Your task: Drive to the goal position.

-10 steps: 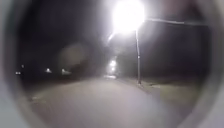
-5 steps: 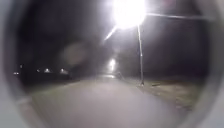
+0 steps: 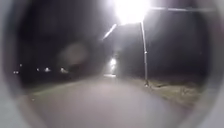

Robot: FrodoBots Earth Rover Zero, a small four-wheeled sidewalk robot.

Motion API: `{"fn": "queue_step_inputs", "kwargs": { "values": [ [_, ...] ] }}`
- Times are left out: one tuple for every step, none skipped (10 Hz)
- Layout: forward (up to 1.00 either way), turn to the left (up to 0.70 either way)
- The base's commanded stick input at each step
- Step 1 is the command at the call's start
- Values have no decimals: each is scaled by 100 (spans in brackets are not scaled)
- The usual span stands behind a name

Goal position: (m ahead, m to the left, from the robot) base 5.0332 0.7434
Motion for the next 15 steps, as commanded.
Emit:
{"fn": "queue_step_inputs", "kwargs": {
  "values": [
    [100, 8],
    [100, 10],
    [100, 5],
    [100, 5],
    [100, 5],
    [100, 5],
    [100, 12],
    [100, 18],
    [100, 12],
    [100, 6],
    [100, 6],
    [100, 6],
    [100, 6],
    [100, 6],
    [100, 6]
  ]
}}
